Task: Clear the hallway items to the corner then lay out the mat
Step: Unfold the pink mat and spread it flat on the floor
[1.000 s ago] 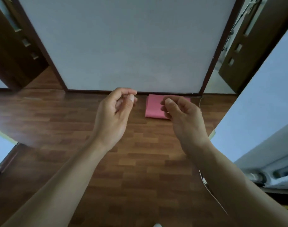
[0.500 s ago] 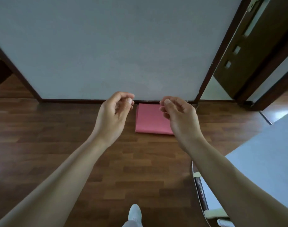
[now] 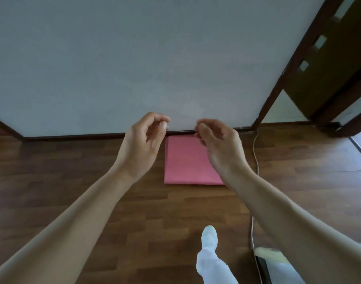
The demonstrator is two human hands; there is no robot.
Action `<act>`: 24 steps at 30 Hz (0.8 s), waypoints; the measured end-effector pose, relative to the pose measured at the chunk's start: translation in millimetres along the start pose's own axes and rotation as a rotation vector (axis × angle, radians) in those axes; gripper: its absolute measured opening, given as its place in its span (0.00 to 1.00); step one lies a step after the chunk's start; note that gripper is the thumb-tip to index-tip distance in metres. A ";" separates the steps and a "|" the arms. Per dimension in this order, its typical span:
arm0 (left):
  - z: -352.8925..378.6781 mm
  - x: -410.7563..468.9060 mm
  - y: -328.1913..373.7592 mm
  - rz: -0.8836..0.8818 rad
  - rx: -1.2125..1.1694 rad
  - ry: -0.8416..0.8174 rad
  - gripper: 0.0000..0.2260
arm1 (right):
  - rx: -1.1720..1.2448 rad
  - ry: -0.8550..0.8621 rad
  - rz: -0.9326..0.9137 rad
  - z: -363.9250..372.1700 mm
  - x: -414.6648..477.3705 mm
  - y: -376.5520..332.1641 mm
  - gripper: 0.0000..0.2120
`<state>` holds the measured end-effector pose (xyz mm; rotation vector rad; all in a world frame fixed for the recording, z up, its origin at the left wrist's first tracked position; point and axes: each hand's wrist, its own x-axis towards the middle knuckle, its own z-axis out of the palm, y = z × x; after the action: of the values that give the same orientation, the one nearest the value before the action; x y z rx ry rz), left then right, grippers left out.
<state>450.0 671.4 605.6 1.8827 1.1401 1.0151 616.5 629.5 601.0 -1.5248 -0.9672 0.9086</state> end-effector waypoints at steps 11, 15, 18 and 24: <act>127.0 123.2 -237.0 0.018 0.144 -0.109 0.07 | -0.194 -0.079 -0.001 51.8 190.3 213.3 0.11; 178.7 123.7 -364.9 0.012 0.206 -0.149 0.08 | -0.282 -0.047 -0.047 77.2 237.1 340.9 0.09; 220.8 108.1 -466.3 -0.003 0.282 -0.212 0.09 | -0.333 -0.055 -0.056 87.9 261.3 448.1 0.06; 306.5 75.4 -624.5 -0.105 0.490 -0.482 0.19 | -0.769 -0.334 0.044 73.7 287.6 634.3 0.28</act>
<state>514.6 917.9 -46.0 2.2473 1.2407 0.1960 730.6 854.4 -52.4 -2.0682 -1.6584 0.8833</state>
